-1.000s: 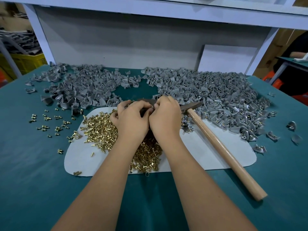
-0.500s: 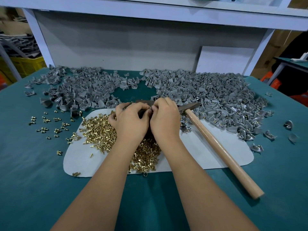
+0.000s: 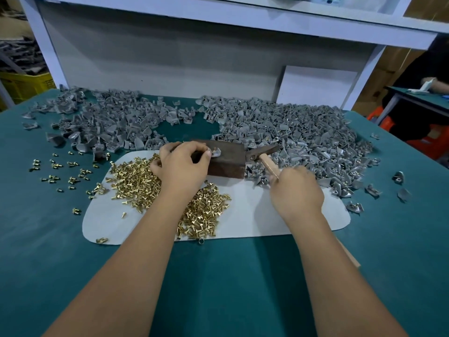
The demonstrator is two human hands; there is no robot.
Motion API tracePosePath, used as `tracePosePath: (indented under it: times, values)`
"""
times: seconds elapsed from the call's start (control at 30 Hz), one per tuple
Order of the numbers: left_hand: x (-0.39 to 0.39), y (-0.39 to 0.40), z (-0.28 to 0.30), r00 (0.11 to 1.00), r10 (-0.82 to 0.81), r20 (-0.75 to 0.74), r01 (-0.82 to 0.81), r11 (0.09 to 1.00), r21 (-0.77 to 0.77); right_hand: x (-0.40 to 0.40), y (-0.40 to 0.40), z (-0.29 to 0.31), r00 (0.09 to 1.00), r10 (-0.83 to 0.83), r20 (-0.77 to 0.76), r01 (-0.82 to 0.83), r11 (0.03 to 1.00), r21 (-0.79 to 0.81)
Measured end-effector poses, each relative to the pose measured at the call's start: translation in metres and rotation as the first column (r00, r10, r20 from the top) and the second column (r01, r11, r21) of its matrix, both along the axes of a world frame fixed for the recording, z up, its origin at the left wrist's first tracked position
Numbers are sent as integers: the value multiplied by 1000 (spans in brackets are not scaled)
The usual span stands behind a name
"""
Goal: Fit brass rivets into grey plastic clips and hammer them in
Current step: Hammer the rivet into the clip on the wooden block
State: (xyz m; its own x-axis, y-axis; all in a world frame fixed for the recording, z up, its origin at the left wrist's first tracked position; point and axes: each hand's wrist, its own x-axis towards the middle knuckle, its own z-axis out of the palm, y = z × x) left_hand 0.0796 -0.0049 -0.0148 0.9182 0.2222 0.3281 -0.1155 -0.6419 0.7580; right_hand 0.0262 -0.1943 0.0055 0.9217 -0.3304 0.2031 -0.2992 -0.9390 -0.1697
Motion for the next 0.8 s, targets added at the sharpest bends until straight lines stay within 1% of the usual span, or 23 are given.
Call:
tracePosePath:
  times: [0.17,0.23,0.27,0.33,0.4,0.43,0.5,0.6,0.67,0.8]
  values:
    - [-1,-1,-2,999,11,38,-13,999,47,1,4,2,997,-53,60,47,994,98]
    - [0,-2,-3,998,25,58,-29,997,71,0,6,10,989,-66,135,49,990,130]
    - [0,-2,-3,997,34,71,-40,996,76,-2,8,15,980,-55,191,25,987,157]
    - [0,-2,-3,994,51,94,-59,995,85,-7,12,25,946,16,323,-85,976,200]
    - [-1,-2,-3,993,60,105,-71,991,110,-15,18,35,910,126,394,-203,966,162]
    - [-1,-2,-3,992,66,107,-78,990,118,-19,23,41,903,182,389,-250,960,129]
    - [-1,-3,-2,990,94,105,-106,987,118,-24,30,50,903,262,341,-290,956,36]
    - [-2,-4,-3,988,104,113,-118,985,128,-23,36,55,894,298,335,-279,955,-102]
    - [-2,-4,-3,988,99,119,-113,986,120,-25,38,54,885,305,353,-271,952,-143]
    - [-3,-3,-1,988,117,103,-134,976,174,-28,43,48,893,378,244,-343,923,-173]
